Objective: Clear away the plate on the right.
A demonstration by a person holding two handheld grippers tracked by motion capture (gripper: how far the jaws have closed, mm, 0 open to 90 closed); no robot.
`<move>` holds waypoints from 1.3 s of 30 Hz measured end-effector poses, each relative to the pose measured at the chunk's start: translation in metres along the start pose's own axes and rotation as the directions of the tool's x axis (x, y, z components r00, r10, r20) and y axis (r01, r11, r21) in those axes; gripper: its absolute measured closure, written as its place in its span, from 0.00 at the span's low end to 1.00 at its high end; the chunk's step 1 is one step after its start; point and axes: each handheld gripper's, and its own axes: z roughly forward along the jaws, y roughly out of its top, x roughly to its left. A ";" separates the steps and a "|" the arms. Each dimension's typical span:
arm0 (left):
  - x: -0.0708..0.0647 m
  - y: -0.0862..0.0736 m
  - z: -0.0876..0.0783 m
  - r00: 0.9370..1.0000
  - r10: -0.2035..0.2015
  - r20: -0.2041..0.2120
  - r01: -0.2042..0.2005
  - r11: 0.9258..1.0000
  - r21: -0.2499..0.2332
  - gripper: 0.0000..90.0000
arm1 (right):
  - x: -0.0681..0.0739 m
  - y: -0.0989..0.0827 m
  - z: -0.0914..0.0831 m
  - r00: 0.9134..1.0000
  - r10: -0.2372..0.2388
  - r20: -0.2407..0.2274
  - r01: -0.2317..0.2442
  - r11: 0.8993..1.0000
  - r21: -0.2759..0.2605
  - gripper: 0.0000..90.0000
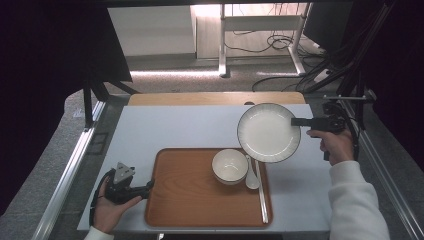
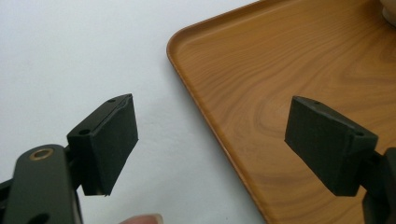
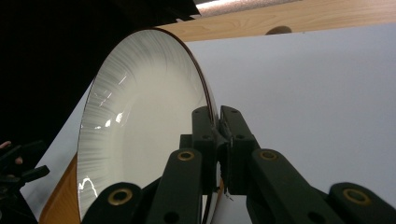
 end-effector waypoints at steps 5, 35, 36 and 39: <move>0.000 0.000 0.000 1.000 -0.004 0.000 0.004 1.000 0.000 0.19 | 0.010 0.000 0.007 1.000 -0.008 -0.019 0.008 1.000 0.007 0.96; -0.008 0.055 -0.012 0.960 -0.158 0.232 0.172 0.984 -0.042 0.18 | 0.073 -0.001 0.065 0.988 -0.079 -0.135 0.090 0.993 0.080 0.96; -0.010 0.059 -0.013 0.954 -0.163 0.251 0.179 0.983 -0.042 0.18 | 0.075 -0.001 0.068 0.987 -0.083 -0.141 0.095 0.992 0.083 0.96; -0.016 0.077 -0.013 0.939 -0.165 0.302 0.189 0.981 -0.050 0.19 | 0.080 -0.001 0.073 0.984 -0.092 -0.151 0.106 0.991 0.086 0.96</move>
